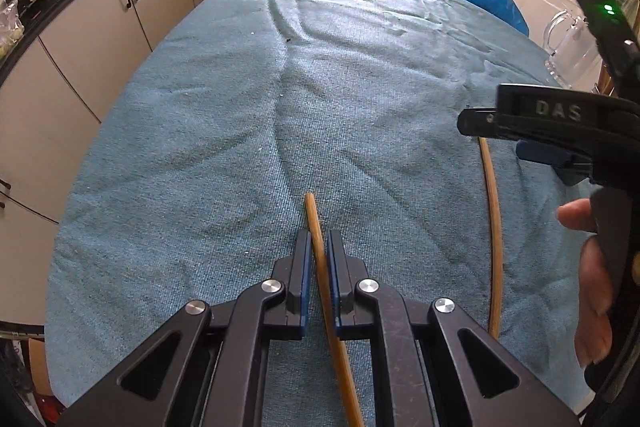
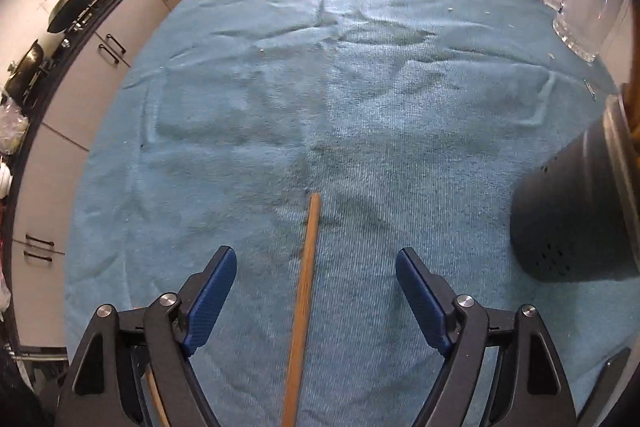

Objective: Organize utensils
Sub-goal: 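Close the left tool on one wooden chopstick while the right tool closes on the other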

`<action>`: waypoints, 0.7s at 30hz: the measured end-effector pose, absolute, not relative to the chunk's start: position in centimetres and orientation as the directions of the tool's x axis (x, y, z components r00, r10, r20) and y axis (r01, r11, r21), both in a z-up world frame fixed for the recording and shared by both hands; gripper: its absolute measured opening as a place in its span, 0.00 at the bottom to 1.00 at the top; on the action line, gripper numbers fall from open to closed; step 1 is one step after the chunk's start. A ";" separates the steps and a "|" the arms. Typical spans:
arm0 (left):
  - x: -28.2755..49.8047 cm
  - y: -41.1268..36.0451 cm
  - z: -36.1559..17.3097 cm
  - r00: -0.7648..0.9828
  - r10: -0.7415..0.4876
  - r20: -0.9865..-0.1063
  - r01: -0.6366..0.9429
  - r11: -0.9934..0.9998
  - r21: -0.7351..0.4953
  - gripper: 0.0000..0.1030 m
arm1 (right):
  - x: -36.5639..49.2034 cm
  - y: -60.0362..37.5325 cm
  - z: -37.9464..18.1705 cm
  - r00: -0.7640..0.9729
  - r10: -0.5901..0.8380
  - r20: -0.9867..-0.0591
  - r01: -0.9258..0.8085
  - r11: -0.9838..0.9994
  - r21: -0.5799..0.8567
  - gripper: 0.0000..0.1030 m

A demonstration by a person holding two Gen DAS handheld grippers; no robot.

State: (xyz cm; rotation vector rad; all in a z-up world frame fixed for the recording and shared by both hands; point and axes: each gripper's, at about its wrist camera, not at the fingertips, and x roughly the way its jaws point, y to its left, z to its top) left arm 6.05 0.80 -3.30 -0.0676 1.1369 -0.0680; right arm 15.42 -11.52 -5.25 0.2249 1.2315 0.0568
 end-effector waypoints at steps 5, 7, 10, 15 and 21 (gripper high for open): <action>5.9 0.8 -3.4 0.425 -0.088 -0.901 0.024 0.996 -0.086 0.09 | 16.0 -10.9 -5.4 0.313 0.109 -0.943 0.072 0.988 0.138 0.80; 5.9 0.8 -3.4 0.426 -0.088 -0.900 0.025 0.996 -0.085 0.09 | 16.3 -10.6 -5.5 0.308 0.093 -0.947 0.061 0.991 0.117 0.79; 5.7 0.7 -3.4 0.429 -0.084 -0.900 0.027 0.996 -0.080 0.09 | 16.4 -9.6 -5.5 0.314 0.023 -0.949 0.033 0.999 0.034 0.61; 5.6 0.4 -3.4 0.435 -0.069 -0.898 0.029 0.998 -0.063 0.09 | 16.7 -8.2 -5.2 0.311 0.022 -0.950 -0.017 1.000 0.018 0.10; 5.7 0.2 -3.3 0.441 -0.056 -0.896 0.041 0.998 -0.042 0.08 | 16.3 -9.0 -5.3 0.333 0.091 -0.939 0.008 0.995 0.099 0.06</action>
